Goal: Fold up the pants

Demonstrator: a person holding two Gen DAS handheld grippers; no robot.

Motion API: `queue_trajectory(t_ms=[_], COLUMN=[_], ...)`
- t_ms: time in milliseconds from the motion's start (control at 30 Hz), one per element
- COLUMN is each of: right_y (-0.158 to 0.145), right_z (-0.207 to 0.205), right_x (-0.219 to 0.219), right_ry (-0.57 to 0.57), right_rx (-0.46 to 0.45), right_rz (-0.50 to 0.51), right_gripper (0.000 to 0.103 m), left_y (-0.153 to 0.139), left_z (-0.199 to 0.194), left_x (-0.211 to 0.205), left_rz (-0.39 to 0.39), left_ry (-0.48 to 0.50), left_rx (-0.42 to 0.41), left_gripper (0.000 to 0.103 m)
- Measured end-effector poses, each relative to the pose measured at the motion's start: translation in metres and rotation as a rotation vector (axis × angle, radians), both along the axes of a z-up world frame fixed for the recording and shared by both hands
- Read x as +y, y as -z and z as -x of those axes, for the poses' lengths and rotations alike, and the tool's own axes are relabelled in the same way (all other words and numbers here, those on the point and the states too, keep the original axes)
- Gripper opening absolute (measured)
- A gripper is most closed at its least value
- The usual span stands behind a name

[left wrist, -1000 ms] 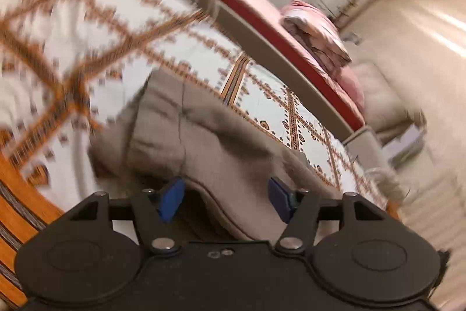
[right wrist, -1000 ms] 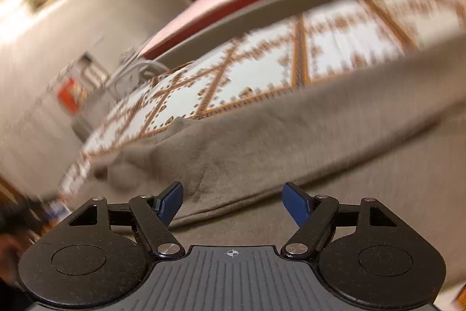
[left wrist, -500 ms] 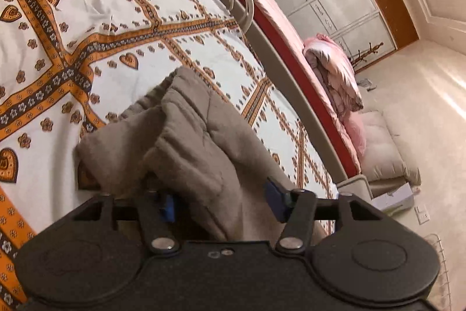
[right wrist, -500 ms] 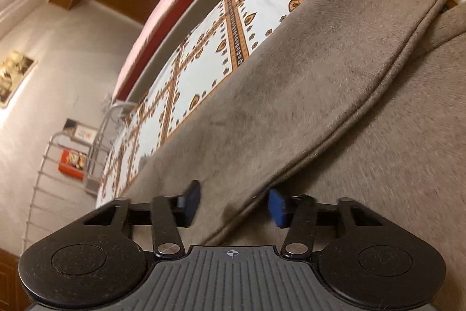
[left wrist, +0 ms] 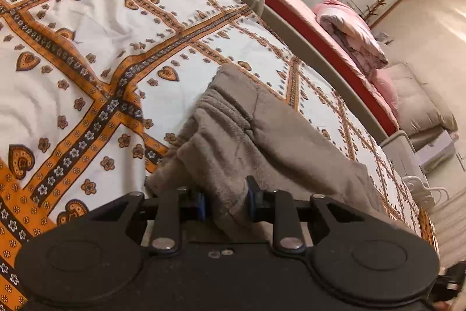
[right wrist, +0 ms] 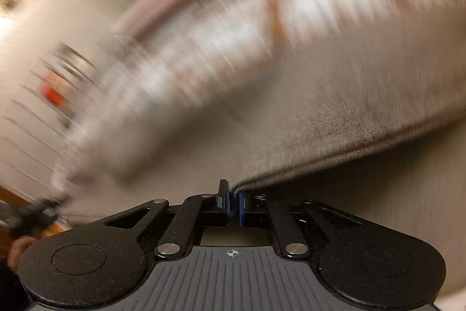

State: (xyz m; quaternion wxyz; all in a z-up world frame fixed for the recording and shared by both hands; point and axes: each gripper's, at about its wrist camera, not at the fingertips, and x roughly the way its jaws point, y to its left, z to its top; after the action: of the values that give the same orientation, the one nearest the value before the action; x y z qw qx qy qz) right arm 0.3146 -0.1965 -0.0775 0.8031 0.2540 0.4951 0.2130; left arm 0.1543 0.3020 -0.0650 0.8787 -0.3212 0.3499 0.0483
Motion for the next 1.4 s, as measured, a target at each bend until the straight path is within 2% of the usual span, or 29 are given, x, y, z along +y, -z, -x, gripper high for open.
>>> queue_trajectory(t_ms=[67, 233, 333, 400, 433, 467, 500, 567, 667, 733, 833, 900, 967, 1000, 1067, 1133, 1233, 1400], right_y=[0.005, 0.001, 0.003, -0.003, -0.007, -0.016, -0.023, -0.037, -0.049, -0.049, -0.042, -0.034, -0.027, -0.023, -0.014, 0.0, 0.013, 0.014], right_z=[0.0, 0.006, 0.007, 0.001, 0.003, 0.006, 0.011, 0.019, 0.031, 0.033, 0.026, 0.018, 0.012, 0.009, 0.004, 0.002, 0.003, -0.01], right_x=[-0.008, -0.011, -0.012, -0.008, -0.013, -0.015, -0.02, -0.034, -0.069, -0.098, -0.135, -0.151, -0.164, -0.171, -0.189, -0.208, -0.228, -0.245], right_ry=[0.042, 0.044, 0.037, 0.04, 0.051, 0.059, 0.059, 0.072, 0.144, 0.229, 0.345, 0.411, 0.459, 0.482, 0.542, 0.591, 0.655, 0.681], right_rx=[-0.002, -0.022, -0.028, 0.001, 0.005, -0.008, -0.03, -0.056, -0.087, -0.086, -0.06, -0.031, -0.003, 0.009, 0.046, 0.108, 0.146, 0.116], right_rz=[-0.063, -0.043, -0.031, -0.055, -0.061, -0.046, -0.031, -0.024, -0.029, -0.056, -0.104, -0.143, -0.165, -0.168, -0.172, -0.241, -0.369, -0.375], right_gripper=[0.006, 0.006, 0.006, 0.007, 0.014, 0.021, 0.024, 0.026, 0.026, 0.026, 0.026, 0.026, 0.027, 0.027, 0.034, 0.042, 0.042, 0.041], left_y=[-0.008, -0.011, -0.01, -0.017, -0.021, -0.028, -0.034, -0.049, -0.068, -0.073, -0.062, -0.045, -0.026, -0.019, -0.014, -0.013, -0.013, -0.014], left_z=[0.001, 0.004, -0.002, 0.001, 0.003, 0.008, 0.013, 0.028, 0.041, 0.035, 0.008, -0.015, -0.031, -0.034, -0.034, -0.032, -0.03, -0.029], left_x=[-0.008, -0.015, -0.015, -0.015, -0.017, -0.021, -0.026, -0.033, -0.046, -0.061, -0.086, -0.097, -0.098, -0.095, -0.09, -0.09, -0.092, -0.092], left_rz=[-0.043, -0.079, -0.133, -0.168, -0.199, -0.246, -0.305, -0.389, -0.407, -0.418, -0.435, -0.435, -0.428, -0.416, -0.389, -0.38, -0.393, -0.387], left_ry=[0.005, 0.01, 0.022, 0.008, -0.006, -0.023, -0.044, -0.082, -0.081, -0.023, 0.078, 0.146, 0.176, 0.19, 0.203, 0.203, 0.221, 0.225], left_rx=[-0.004, 0.003, 0.014, 0.009, 0.008, 0.008, 0.009, -0.023, -0.13, -0.163, -0.111, -0.024, 0.065, 0.075, 0.059, 0.048, 0.041, 0.032], left_gripper=[0.016, 0.016, 0.022, 0.031, 0.036, 0.049, 0.058, 0.06, 0.061, 0.07, 0.071, 0.073, 0.075, 0.077, 0.077, 0.078, 0.078, 0.078])
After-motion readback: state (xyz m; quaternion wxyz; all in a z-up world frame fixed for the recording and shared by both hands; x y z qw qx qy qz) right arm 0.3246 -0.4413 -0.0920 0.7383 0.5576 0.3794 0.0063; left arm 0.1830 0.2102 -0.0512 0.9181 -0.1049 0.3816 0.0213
